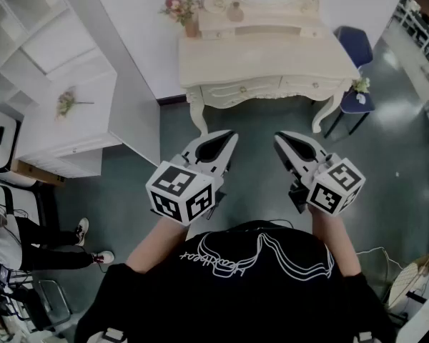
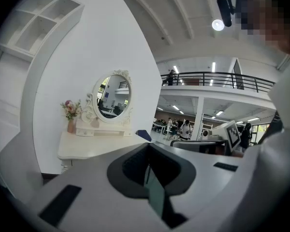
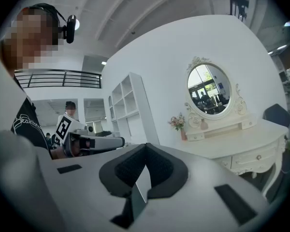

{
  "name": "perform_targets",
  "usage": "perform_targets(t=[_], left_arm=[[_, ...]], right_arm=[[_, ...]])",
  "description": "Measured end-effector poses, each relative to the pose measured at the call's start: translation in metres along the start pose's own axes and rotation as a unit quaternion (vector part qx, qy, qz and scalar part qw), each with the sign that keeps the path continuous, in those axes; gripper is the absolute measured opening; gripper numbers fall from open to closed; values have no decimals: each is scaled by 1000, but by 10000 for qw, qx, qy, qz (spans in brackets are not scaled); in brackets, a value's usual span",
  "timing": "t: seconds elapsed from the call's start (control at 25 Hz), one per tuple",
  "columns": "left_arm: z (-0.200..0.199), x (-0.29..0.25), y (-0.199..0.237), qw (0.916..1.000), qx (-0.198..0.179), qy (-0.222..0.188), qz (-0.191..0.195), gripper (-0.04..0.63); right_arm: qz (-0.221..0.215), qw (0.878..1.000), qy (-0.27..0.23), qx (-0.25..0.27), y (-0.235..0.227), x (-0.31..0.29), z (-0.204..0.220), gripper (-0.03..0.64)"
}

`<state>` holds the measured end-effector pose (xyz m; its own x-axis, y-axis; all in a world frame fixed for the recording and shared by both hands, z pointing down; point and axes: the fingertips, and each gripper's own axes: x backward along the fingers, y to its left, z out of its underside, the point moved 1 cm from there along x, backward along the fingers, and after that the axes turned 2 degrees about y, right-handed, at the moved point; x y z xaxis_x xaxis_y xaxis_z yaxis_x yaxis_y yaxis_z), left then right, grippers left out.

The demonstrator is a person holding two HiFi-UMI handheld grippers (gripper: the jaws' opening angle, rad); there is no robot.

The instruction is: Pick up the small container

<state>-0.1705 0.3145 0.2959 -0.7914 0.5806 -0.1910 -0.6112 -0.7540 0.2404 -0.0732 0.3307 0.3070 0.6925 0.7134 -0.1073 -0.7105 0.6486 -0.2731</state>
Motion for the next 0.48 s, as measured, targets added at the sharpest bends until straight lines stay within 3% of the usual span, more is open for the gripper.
perform_targets(t=[0.48], left_arm=[[3, 1, 13, 9999, 67, 62, 99, 5]], right_arm=[[89, 9999, 127, 55, 4, -11, 4, 5]])
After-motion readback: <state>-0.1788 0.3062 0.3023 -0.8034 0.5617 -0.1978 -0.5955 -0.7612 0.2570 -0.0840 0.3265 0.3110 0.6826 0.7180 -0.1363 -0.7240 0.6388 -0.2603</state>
